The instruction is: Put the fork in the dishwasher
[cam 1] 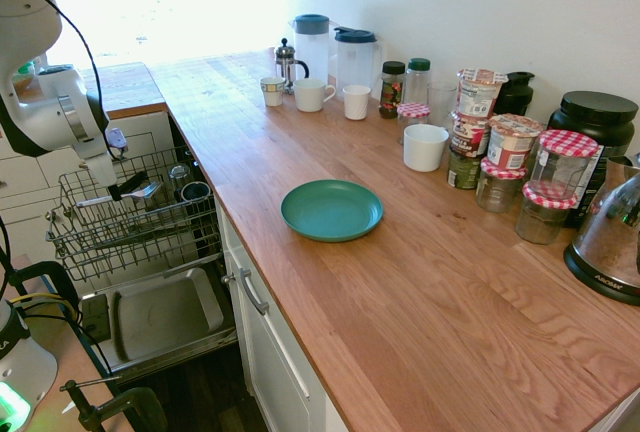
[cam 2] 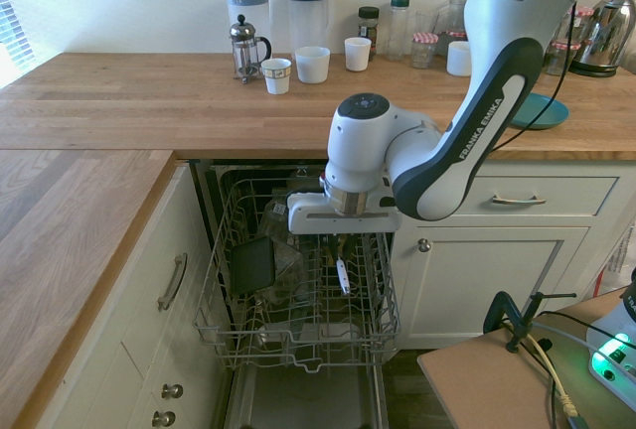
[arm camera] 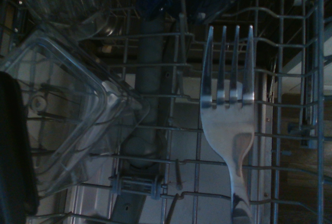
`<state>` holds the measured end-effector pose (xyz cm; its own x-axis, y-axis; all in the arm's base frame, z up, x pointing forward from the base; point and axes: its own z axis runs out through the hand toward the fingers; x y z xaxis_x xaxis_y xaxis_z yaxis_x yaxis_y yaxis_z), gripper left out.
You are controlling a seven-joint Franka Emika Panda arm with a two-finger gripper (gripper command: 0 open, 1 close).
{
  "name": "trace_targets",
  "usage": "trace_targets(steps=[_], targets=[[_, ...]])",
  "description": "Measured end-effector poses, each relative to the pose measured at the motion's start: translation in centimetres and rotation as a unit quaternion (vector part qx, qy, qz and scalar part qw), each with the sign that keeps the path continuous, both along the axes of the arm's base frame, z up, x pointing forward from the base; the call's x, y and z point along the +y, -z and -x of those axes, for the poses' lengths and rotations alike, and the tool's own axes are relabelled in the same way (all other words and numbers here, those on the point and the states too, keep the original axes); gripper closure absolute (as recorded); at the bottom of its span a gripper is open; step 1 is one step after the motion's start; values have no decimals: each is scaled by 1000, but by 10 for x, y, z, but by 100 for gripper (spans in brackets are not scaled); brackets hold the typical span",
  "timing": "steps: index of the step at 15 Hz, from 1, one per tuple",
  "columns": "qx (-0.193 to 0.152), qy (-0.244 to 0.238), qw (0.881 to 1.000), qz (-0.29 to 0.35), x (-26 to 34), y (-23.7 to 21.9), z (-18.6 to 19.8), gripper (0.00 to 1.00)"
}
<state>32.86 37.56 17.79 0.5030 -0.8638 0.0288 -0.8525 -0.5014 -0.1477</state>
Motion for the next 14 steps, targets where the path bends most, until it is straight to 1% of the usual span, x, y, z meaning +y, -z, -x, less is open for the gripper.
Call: trace_targets(steps=[3, 7, 8, 14], targets=[[10, 8, 1000, -2, -11, 28, -3, 100], [18, 12, 1000, -6, -19, 55, -3, 100], [20, 13, 1000, -7, -19, 59, -5, 0], [19, 12, 1000, -7, -18, 69, -11, 0]])
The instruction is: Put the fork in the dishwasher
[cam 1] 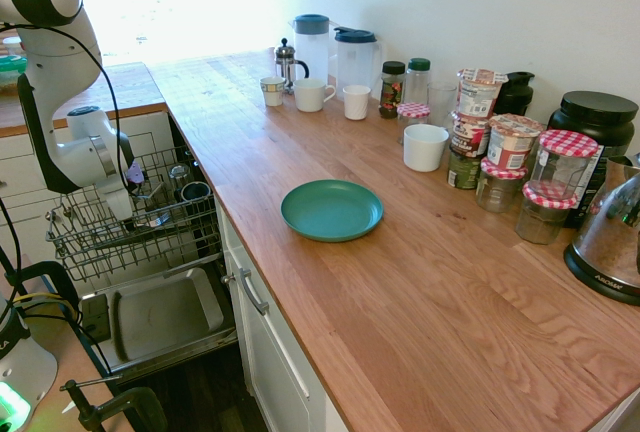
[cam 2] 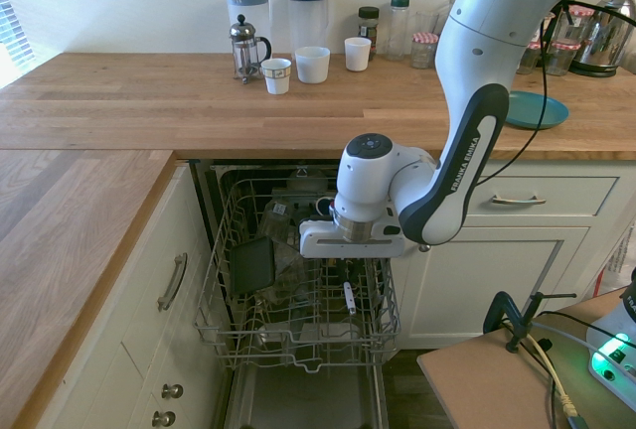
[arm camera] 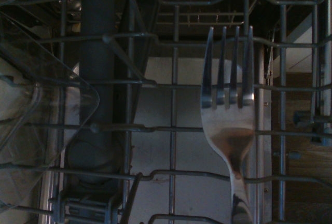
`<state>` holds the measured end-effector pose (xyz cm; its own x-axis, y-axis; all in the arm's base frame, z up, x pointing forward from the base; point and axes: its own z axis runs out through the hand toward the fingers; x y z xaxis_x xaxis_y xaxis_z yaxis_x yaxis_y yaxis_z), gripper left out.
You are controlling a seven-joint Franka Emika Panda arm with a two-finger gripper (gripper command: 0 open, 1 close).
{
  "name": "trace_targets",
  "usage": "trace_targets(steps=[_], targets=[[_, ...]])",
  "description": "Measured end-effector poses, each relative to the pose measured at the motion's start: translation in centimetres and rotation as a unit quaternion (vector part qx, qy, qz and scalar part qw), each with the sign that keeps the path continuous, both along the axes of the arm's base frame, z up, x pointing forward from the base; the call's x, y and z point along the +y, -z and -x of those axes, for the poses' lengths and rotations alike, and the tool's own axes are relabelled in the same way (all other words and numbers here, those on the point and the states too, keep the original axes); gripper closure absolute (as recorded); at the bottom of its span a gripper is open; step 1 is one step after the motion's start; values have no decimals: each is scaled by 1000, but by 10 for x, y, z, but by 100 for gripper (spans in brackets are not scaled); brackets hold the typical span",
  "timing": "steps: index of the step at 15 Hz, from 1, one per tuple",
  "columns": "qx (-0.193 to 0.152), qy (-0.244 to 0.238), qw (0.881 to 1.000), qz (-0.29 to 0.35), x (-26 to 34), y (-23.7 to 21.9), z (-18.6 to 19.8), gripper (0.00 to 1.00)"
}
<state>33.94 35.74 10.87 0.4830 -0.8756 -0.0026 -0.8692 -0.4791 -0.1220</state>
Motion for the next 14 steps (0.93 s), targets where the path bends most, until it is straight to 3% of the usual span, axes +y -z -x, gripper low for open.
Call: trace_targets(steps=[8, 14], targets=[[-6, -2, 1000, -3, 2, -6, -2, 0], [-42, -12, 999, 5, 8, -77, 28, 0]])
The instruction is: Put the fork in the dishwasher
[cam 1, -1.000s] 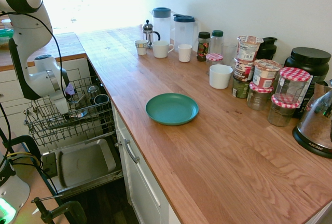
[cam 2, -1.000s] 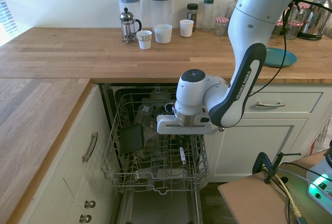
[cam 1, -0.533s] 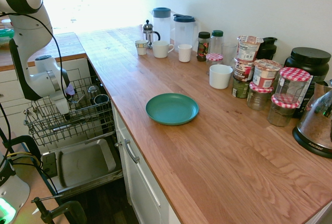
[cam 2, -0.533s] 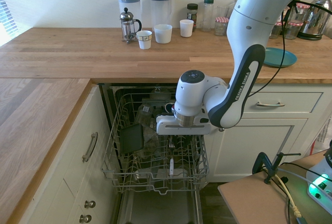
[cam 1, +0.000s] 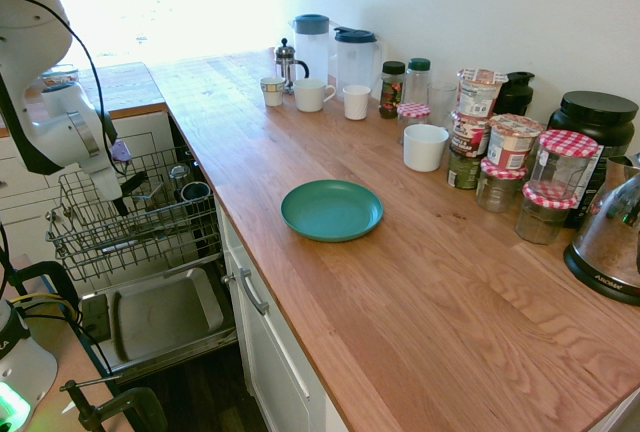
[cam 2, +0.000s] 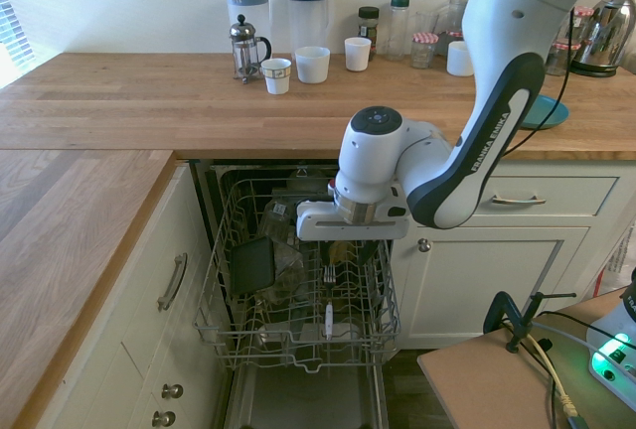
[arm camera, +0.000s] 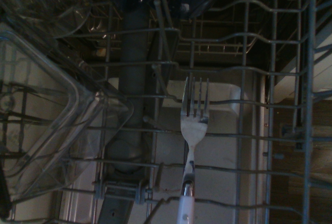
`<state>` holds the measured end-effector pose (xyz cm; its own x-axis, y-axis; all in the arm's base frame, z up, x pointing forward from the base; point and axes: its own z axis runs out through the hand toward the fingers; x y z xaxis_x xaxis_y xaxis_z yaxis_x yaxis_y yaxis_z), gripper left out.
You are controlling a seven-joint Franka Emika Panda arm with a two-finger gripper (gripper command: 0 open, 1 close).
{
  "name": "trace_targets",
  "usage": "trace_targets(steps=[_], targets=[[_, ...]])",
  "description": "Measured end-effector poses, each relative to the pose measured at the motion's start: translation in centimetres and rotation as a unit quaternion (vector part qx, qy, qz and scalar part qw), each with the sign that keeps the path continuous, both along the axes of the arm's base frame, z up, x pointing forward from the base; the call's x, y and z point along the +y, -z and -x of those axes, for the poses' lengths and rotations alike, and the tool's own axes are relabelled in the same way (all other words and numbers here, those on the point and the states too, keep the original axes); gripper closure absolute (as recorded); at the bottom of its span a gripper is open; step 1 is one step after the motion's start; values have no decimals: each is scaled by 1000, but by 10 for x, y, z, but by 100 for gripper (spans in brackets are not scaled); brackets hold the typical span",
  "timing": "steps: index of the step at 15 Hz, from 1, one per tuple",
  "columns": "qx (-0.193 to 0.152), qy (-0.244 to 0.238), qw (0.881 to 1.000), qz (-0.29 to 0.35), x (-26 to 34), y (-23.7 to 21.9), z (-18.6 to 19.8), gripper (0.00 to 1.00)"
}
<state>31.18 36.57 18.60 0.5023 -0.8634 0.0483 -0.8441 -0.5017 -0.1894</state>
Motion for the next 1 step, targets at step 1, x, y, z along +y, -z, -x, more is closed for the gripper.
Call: trace_targets(steps=[1], targets=[[-3, 2, 1000, 3, 1, -14, 8, 0]])
